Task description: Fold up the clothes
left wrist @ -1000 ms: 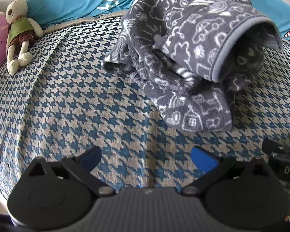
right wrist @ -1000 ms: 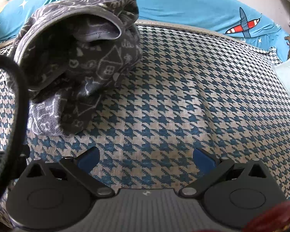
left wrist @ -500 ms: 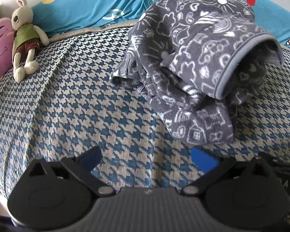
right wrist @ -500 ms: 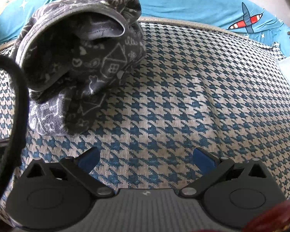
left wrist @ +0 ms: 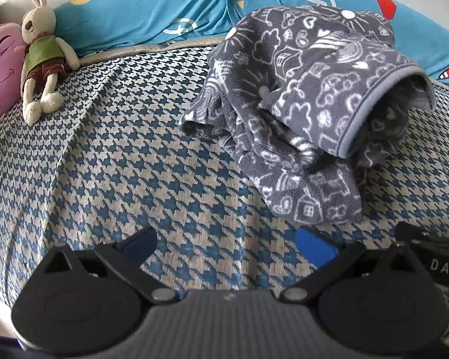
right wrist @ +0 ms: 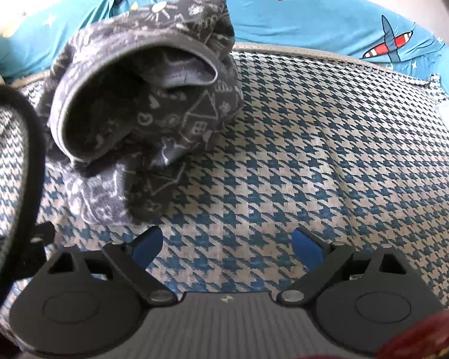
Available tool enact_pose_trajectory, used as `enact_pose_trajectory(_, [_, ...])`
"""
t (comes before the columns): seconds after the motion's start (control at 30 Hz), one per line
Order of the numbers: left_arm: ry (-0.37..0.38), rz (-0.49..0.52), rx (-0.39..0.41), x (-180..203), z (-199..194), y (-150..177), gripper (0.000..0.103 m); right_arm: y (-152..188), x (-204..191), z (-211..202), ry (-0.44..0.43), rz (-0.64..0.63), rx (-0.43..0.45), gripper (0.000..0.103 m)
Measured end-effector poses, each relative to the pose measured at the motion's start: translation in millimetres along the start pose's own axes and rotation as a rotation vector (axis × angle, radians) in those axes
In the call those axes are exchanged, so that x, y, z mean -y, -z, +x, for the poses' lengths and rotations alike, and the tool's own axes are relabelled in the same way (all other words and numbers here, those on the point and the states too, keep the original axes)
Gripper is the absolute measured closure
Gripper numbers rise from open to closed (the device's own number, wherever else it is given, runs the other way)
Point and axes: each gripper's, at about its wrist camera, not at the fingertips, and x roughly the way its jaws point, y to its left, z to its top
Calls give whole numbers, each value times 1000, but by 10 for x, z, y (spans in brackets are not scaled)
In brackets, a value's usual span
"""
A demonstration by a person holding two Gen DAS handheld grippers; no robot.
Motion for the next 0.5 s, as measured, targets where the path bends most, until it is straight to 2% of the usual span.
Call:
enact_pose_trajectory(0.37, [-3,-16,-7,-46,74,-71,0,-111,87,-105,-39,50,51,9])
enact_pose_trajectory(0.5, [-5,-23,-11,-64,111,-100,0,-139,133,-82,-42,105,41,9])
